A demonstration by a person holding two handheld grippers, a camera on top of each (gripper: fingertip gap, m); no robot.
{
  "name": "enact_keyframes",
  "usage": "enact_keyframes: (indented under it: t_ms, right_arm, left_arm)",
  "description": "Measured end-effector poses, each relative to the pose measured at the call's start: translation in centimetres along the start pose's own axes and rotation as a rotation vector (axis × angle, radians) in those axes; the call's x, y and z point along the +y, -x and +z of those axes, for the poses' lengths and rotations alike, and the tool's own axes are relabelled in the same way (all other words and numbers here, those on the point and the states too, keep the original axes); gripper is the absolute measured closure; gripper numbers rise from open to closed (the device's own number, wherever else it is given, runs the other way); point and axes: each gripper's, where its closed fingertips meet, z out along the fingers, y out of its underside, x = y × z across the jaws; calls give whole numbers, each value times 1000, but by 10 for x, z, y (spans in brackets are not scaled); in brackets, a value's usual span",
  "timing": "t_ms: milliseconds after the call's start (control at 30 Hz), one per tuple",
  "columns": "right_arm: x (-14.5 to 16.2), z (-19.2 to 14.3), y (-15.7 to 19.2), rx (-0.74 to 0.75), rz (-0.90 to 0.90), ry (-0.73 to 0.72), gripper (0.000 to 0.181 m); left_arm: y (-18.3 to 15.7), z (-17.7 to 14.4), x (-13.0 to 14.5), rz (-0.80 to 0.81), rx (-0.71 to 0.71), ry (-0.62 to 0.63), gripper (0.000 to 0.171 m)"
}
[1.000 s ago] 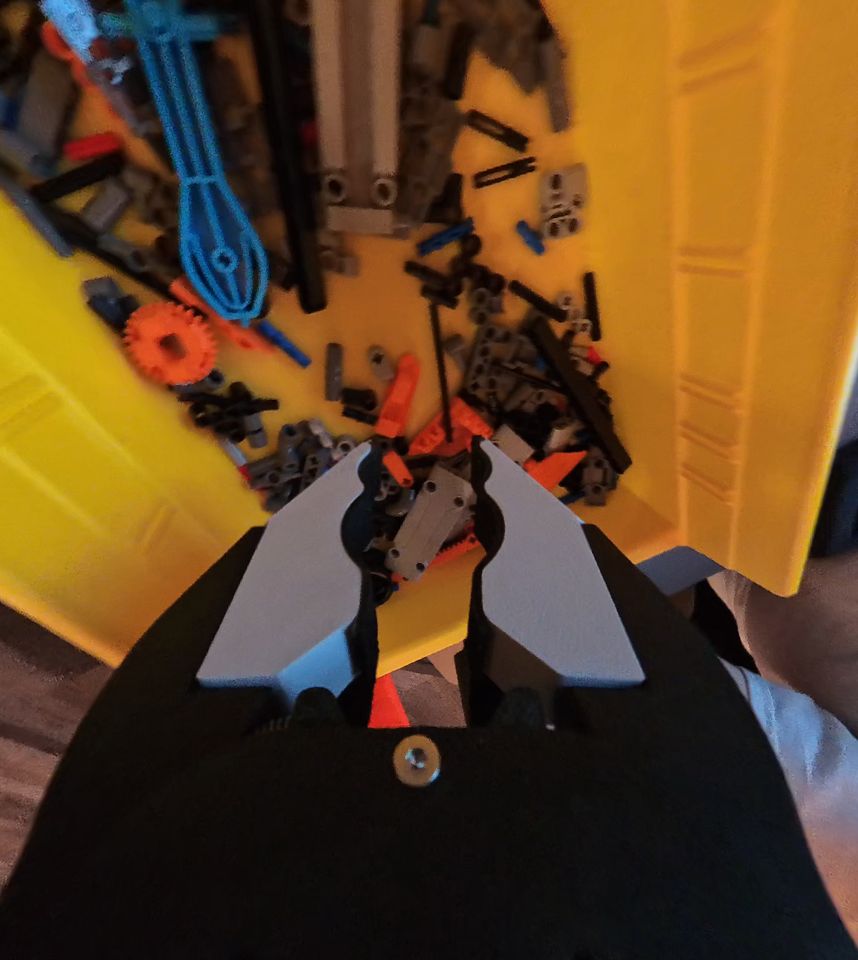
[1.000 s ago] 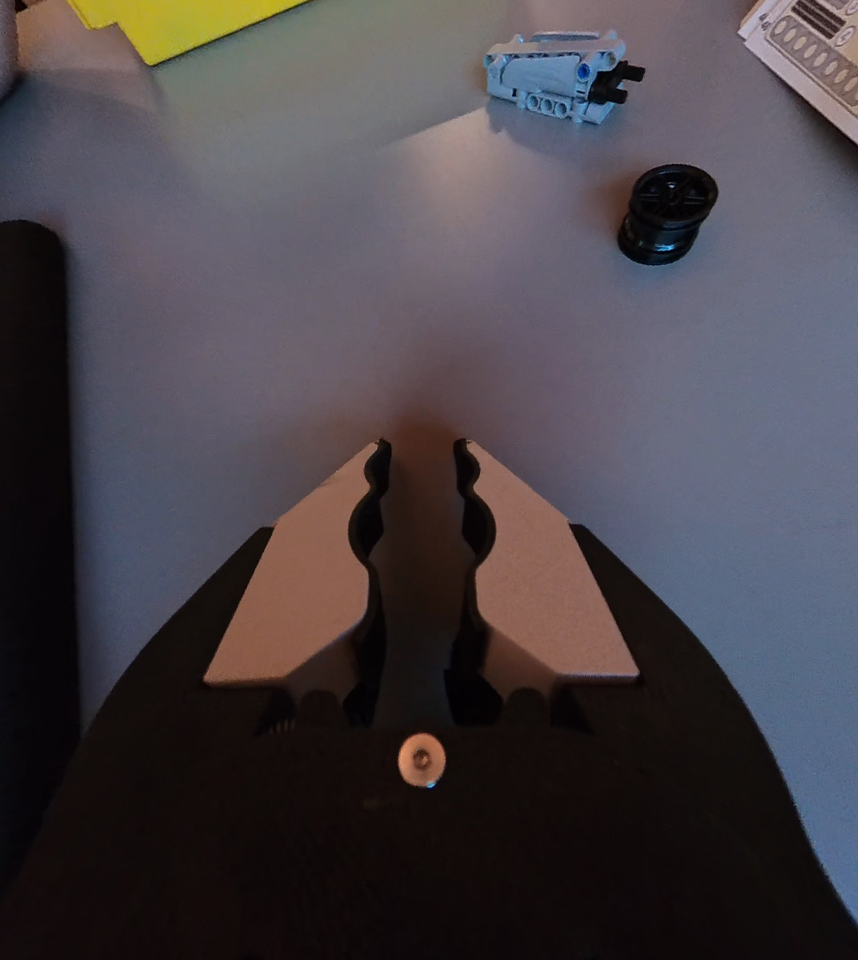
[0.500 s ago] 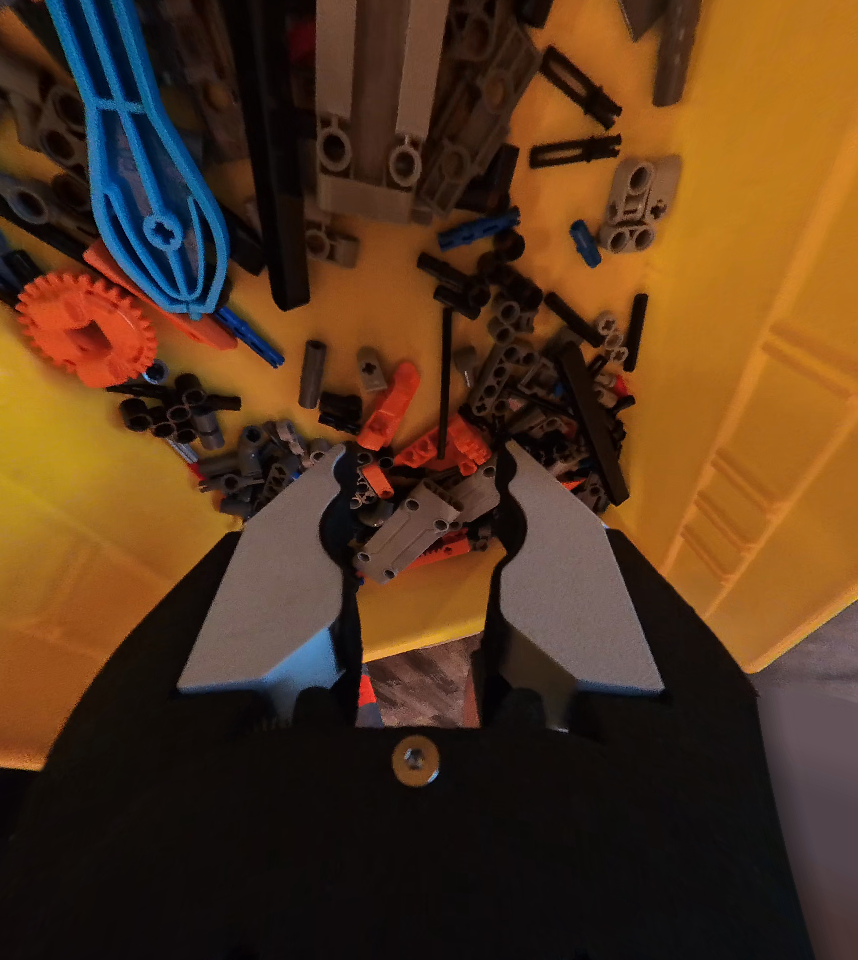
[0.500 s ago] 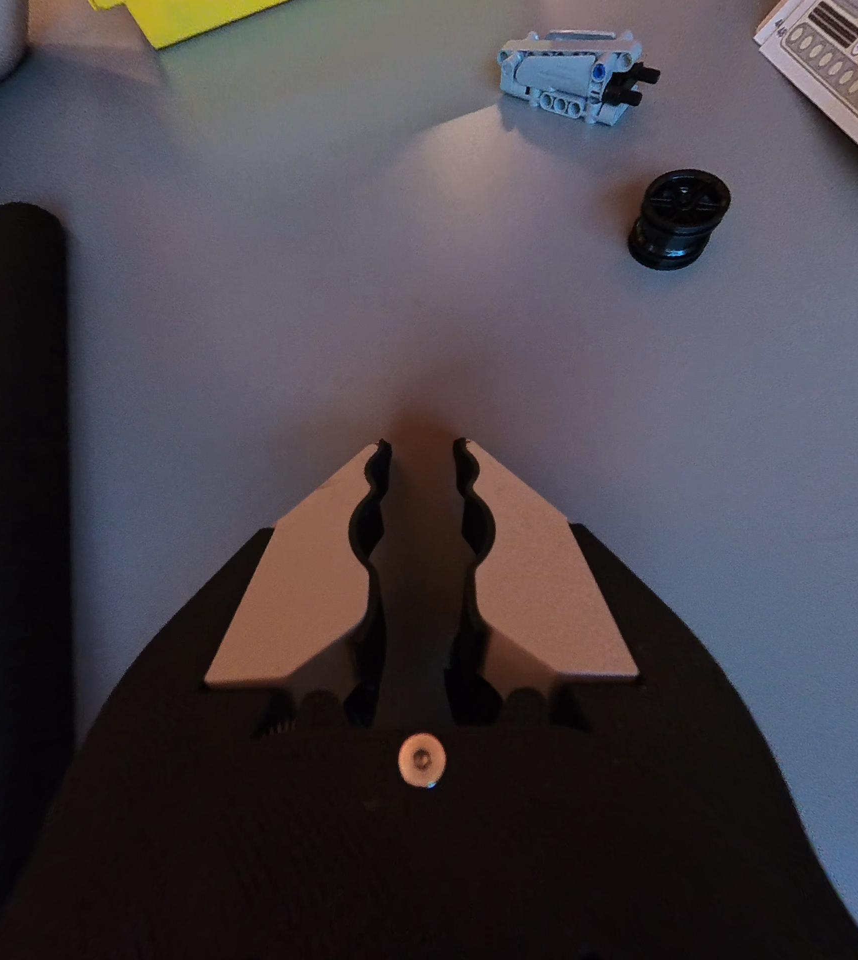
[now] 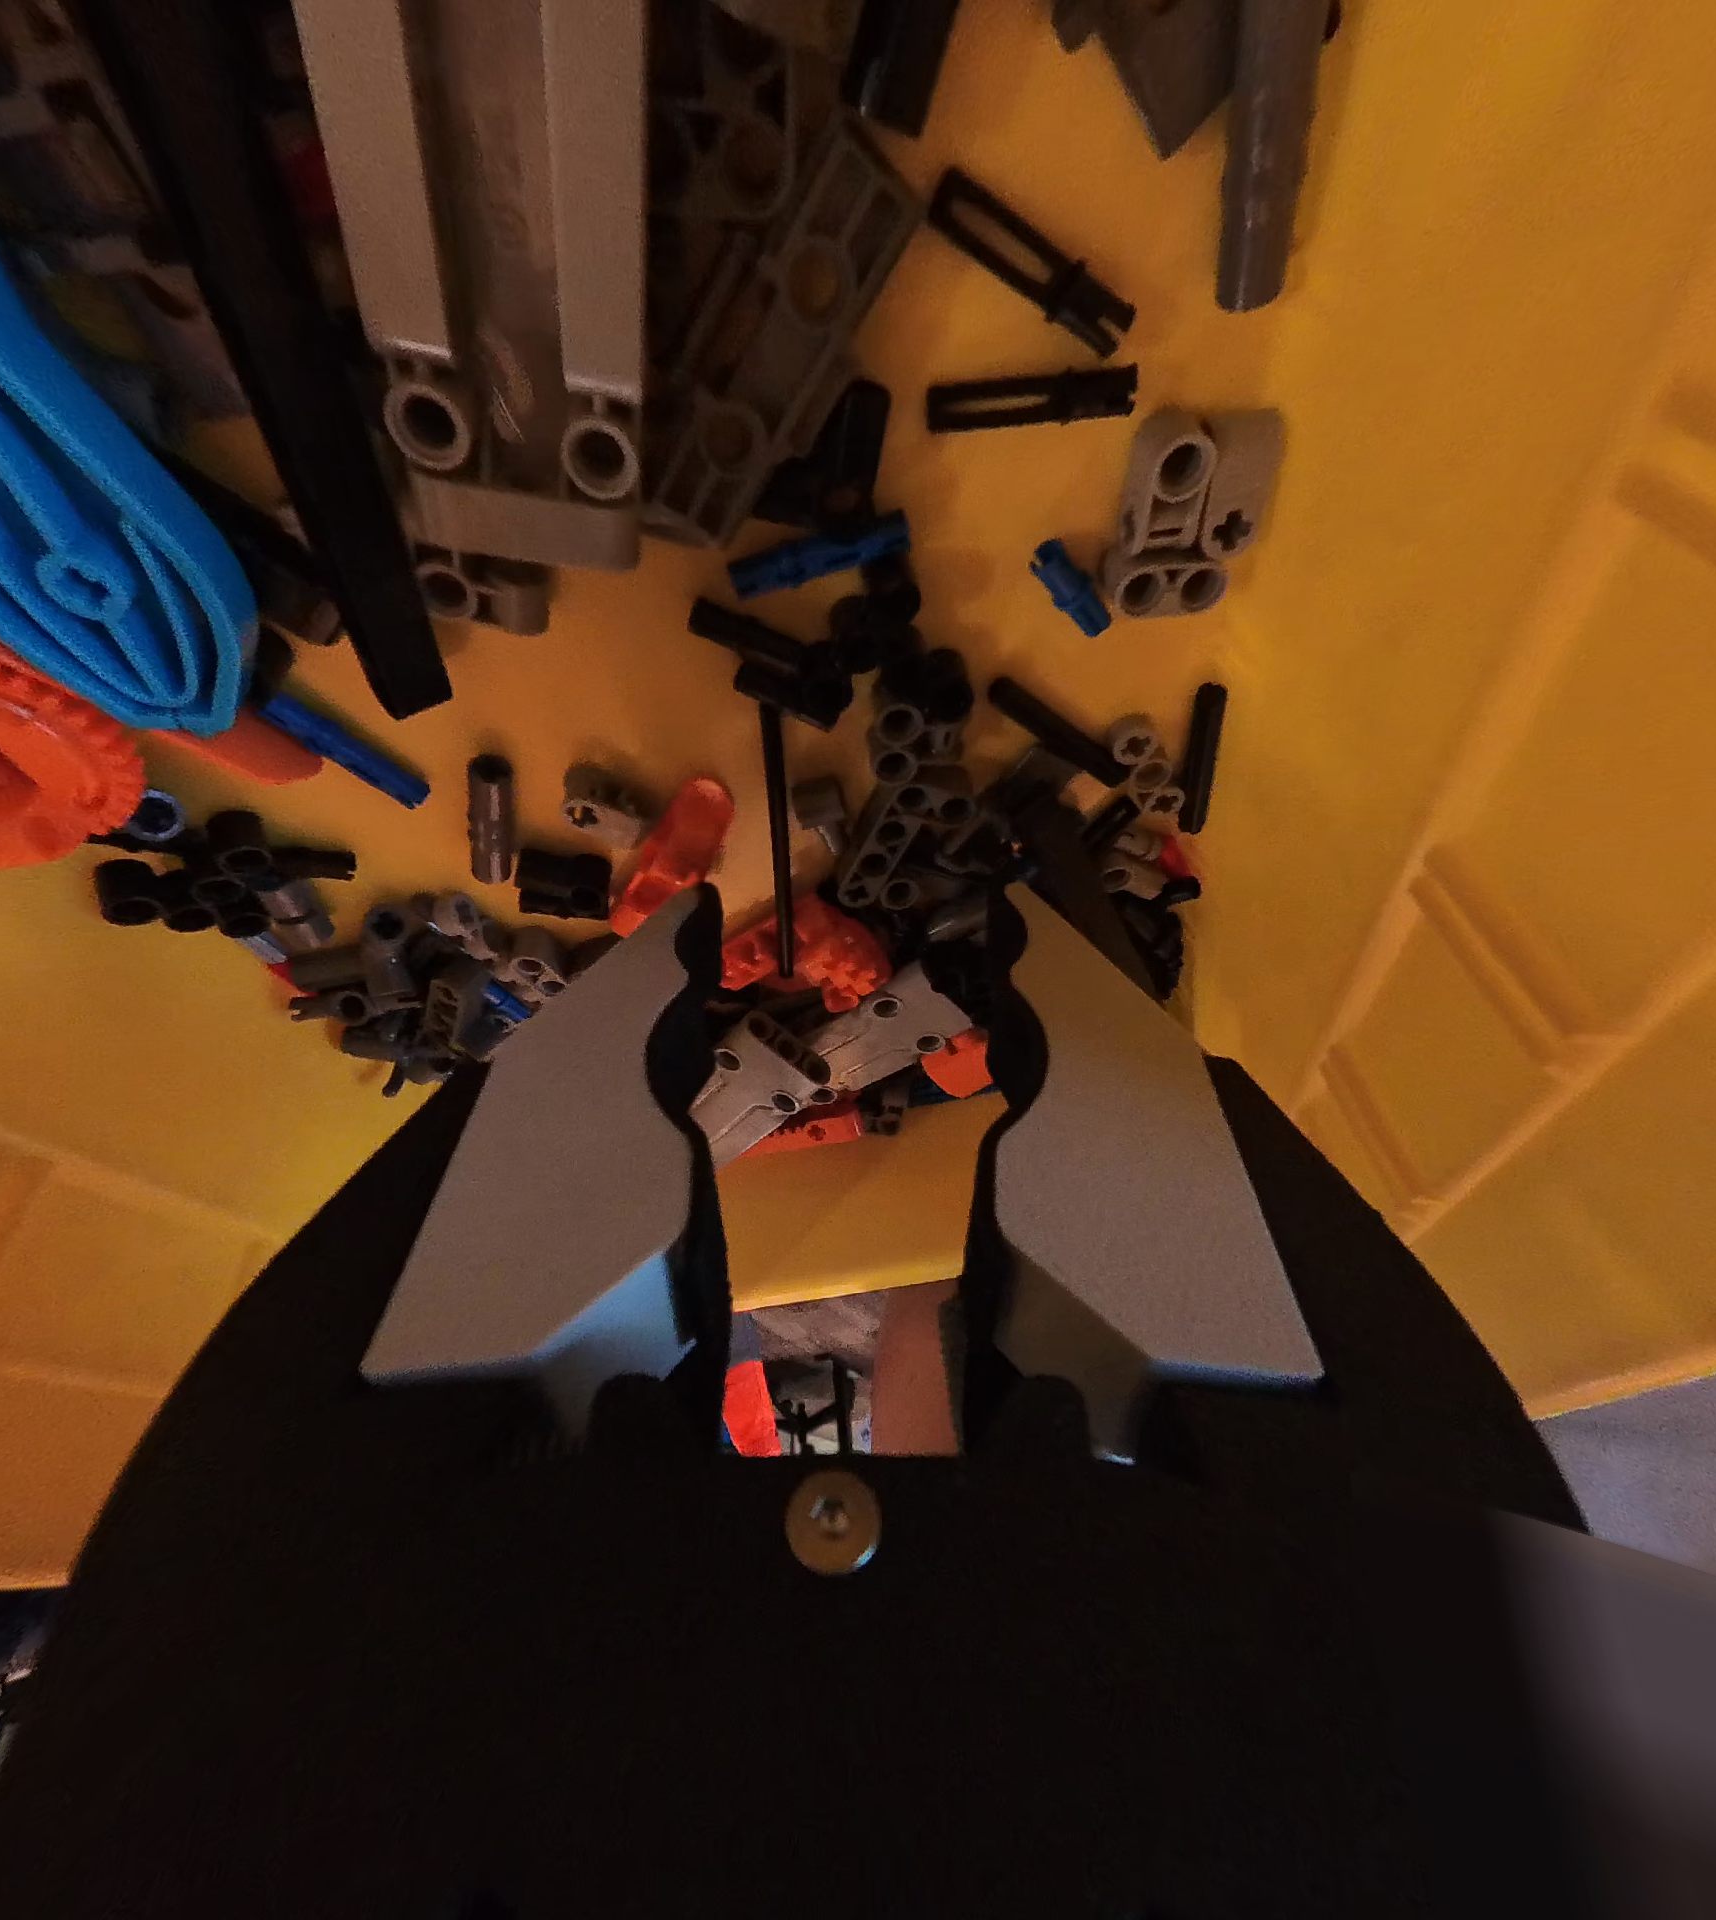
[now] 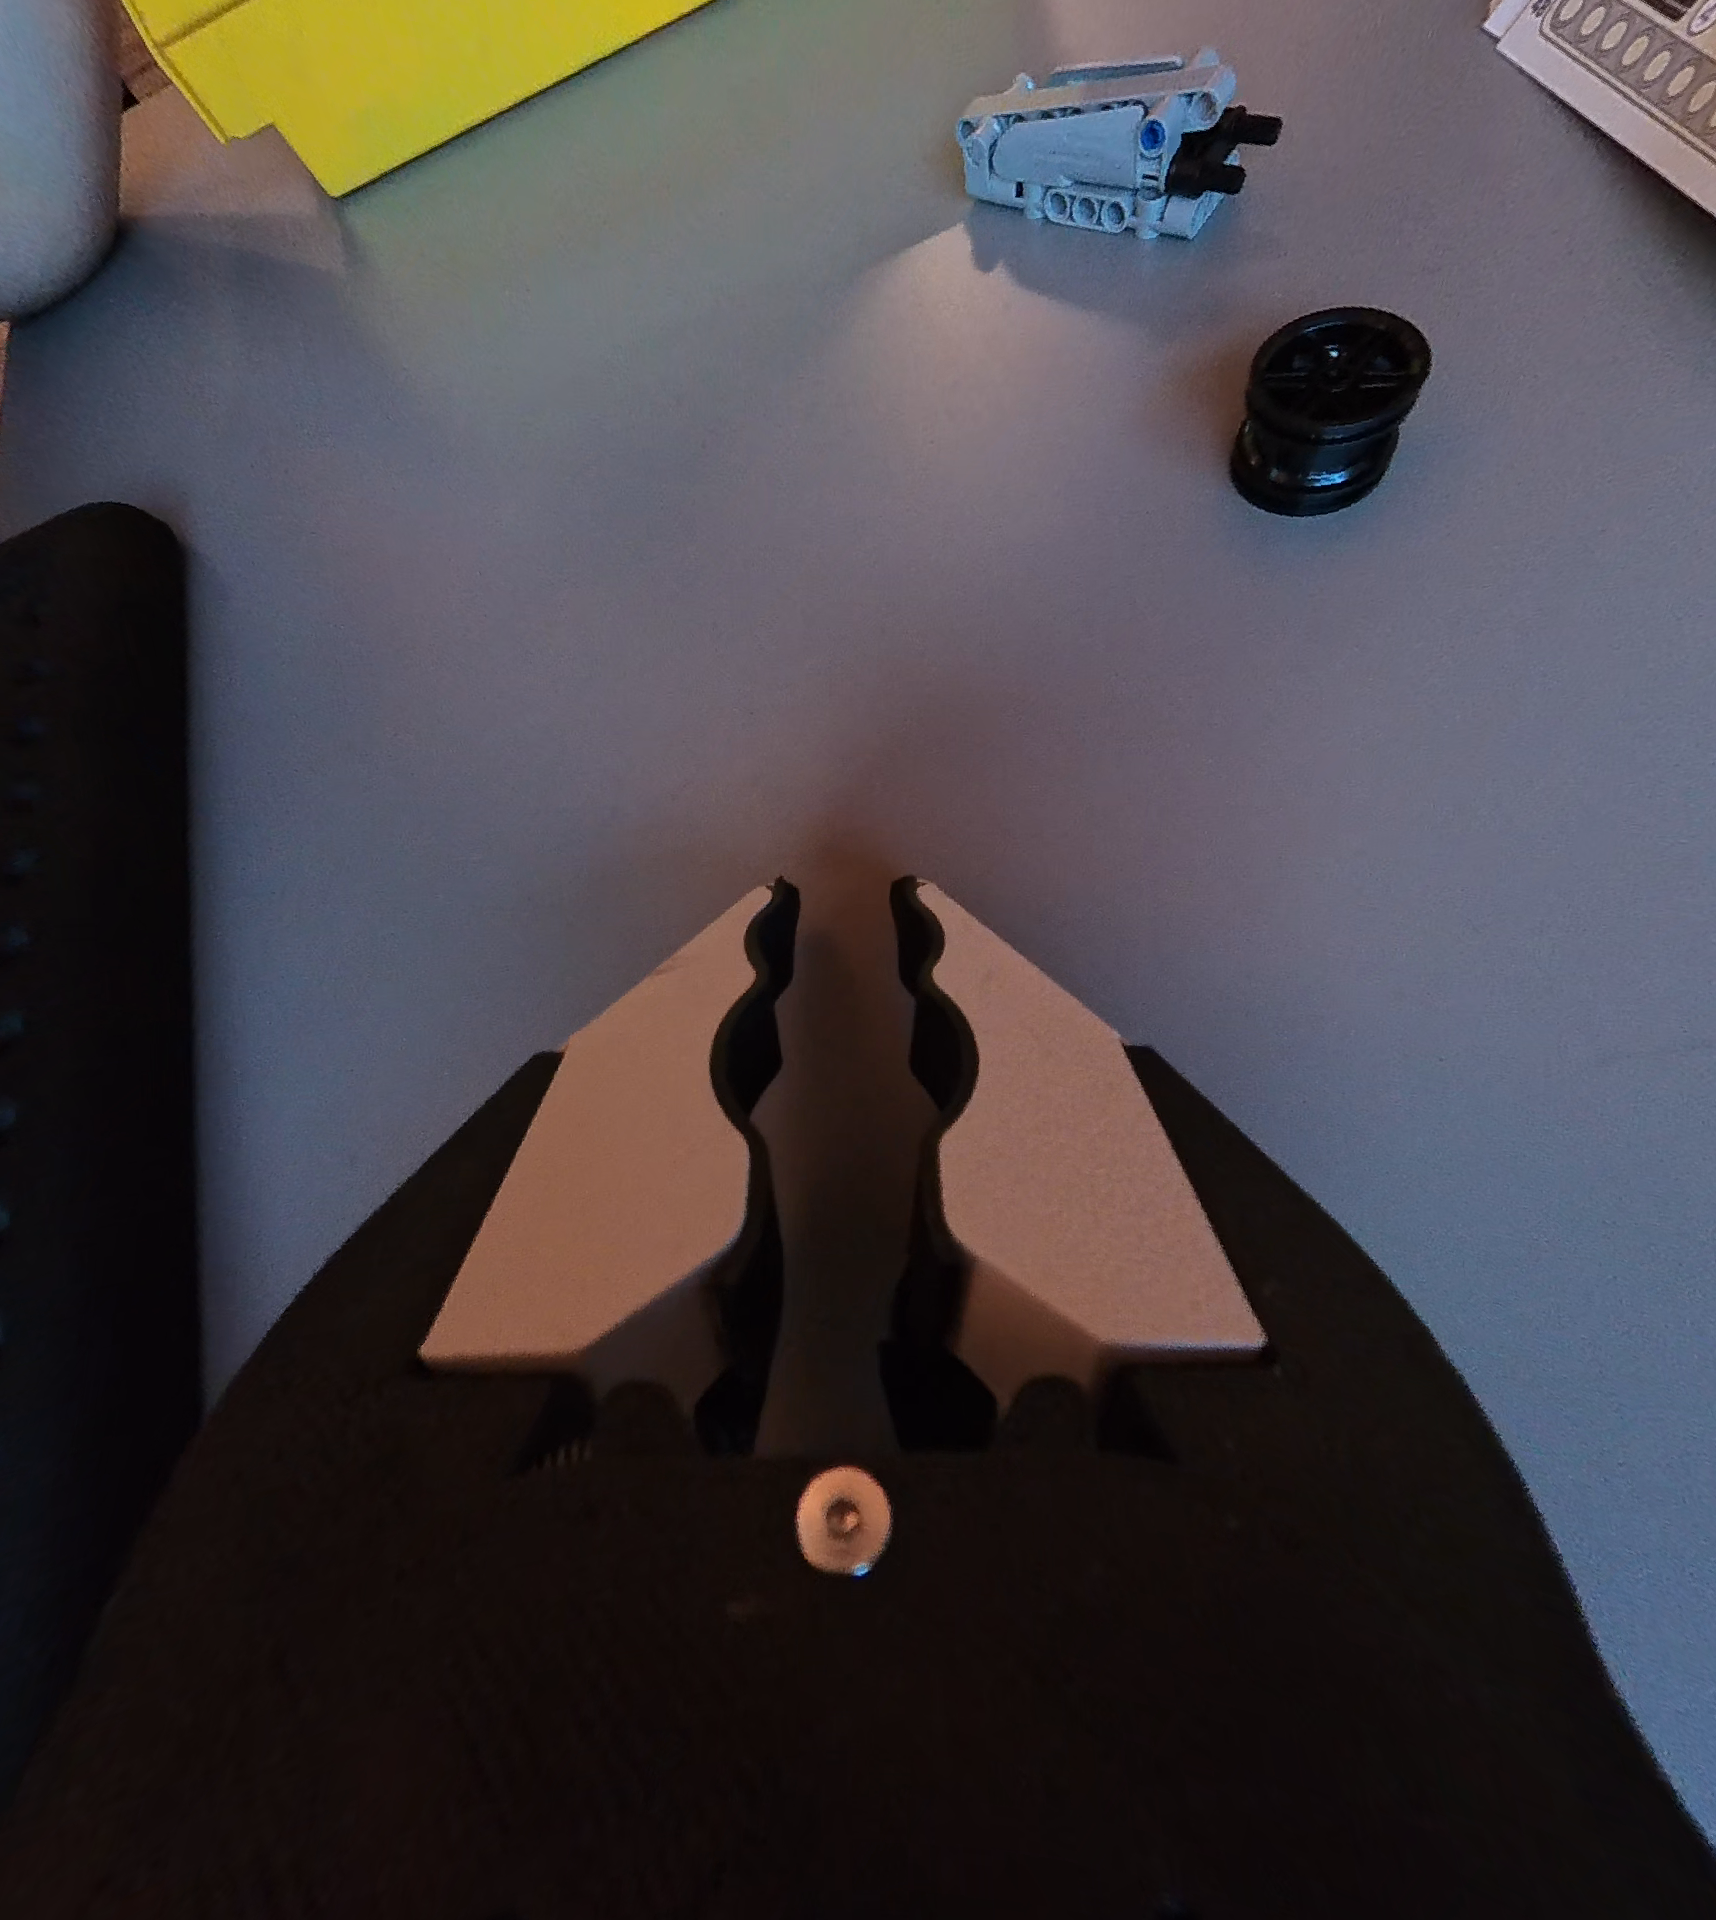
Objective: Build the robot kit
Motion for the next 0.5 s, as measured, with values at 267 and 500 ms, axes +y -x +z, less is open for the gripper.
enact_keyframes:
  t_ms: [267, 500]
  right_arm:
    - [0, 0, 0, -10, 13, -3, 162]
    - [-1, -1, 0, -22, 30, -7, 162]
  left_arm:
    - [28, -4, 4, -24, -71, 5, 171]
    - [35, -15, 22, -109, -19, -58, 132]
